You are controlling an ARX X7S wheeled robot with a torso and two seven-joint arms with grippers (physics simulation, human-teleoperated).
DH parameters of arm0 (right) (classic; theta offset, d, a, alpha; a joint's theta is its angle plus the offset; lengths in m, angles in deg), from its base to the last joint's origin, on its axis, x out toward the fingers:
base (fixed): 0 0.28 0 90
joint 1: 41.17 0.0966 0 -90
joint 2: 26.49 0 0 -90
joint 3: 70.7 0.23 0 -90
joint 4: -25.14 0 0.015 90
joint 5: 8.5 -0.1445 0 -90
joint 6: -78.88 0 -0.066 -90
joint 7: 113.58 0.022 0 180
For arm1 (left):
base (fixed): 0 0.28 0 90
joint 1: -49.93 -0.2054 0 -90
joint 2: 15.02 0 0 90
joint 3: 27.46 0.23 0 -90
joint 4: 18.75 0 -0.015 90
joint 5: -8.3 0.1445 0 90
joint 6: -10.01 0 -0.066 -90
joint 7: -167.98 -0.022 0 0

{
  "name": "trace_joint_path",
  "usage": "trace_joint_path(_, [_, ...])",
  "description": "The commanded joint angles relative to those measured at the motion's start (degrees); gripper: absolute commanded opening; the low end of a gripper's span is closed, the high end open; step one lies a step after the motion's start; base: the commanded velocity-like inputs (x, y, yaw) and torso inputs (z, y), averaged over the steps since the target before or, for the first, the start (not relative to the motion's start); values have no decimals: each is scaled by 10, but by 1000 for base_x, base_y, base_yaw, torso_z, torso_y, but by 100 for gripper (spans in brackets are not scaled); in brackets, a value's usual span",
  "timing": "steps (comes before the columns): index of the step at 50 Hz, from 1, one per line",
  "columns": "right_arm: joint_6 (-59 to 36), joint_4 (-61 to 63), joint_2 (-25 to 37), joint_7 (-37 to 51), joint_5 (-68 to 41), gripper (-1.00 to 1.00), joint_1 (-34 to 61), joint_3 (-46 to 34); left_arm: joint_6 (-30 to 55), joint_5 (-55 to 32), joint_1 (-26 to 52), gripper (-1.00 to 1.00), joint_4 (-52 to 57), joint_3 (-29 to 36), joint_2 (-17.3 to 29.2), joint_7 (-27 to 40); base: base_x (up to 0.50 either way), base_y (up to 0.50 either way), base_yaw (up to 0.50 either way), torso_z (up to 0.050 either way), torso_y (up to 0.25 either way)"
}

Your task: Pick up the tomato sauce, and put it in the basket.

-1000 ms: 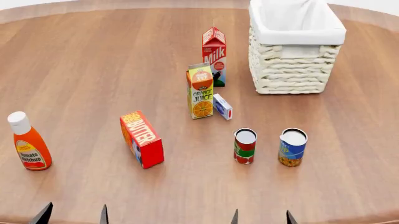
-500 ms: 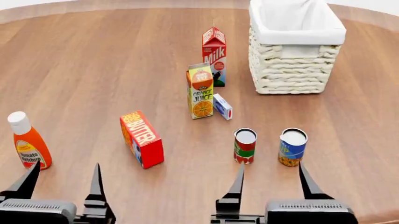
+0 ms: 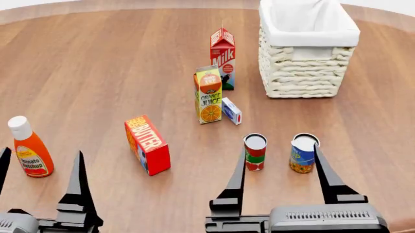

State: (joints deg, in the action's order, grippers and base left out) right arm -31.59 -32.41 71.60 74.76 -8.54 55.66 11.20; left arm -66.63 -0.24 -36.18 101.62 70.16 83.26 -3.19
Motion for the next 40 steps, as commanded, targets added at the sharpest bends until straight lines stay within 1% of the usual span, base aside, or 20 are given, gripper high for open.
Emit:
trace_joint_path(1, [-24, 52, 3, 19, 12, 100, -34, -18, 26, -13, -12, 100, 58, -3, 13, 11, 0, 0, 0, 0, 0])
trace_joint_path(5, [-35, 47, 1, 25, 7, 100, -39, -13, 28, -14, -14, 100, 64, -2, 15, 14, 0, 0, 0, 0, 0])
trace_joint_path(8, [-84, 52, 1, 30, 11, 100, -32, -15, 30, -14, -15, 100, 68, 0, 17, 15, 0, 0, 0, 0, 0])
trace_joint_path(12, [-114, 56, 3, 32, 10, 100, -29, -17, 28, -14, -13, 100, 62, 1, 18, 17, 0, 0, 0, 0, 0])
trace_joint_path(14, [-109, 55, -2, 28, -6, 100, -30, -9, 29, -11, -14, 100, 63, 5, 20, 18, 0, 0, 0, 0, 0])
trace_joint_path(24, [-130, 57, 2, 37, -7, 100, -27, -10, 36, -16, -12, 100, 67, 8, 25, 22, 0, 0, 0, 0, 0])
trace_joint_path(31, [-108, 56, 4, 37, -18, 100, -30, -3, 34, -16, -11, 100, 64, 11, 27, 25, 0, 0, 0, 0, 0])
trace_joint_path(40, [-99, 60, 6, 42, -23, 100, -32, -4, 30, -20, -12, 100, 63, 15, 31, 27, 480, 0, 0, 0, 0])
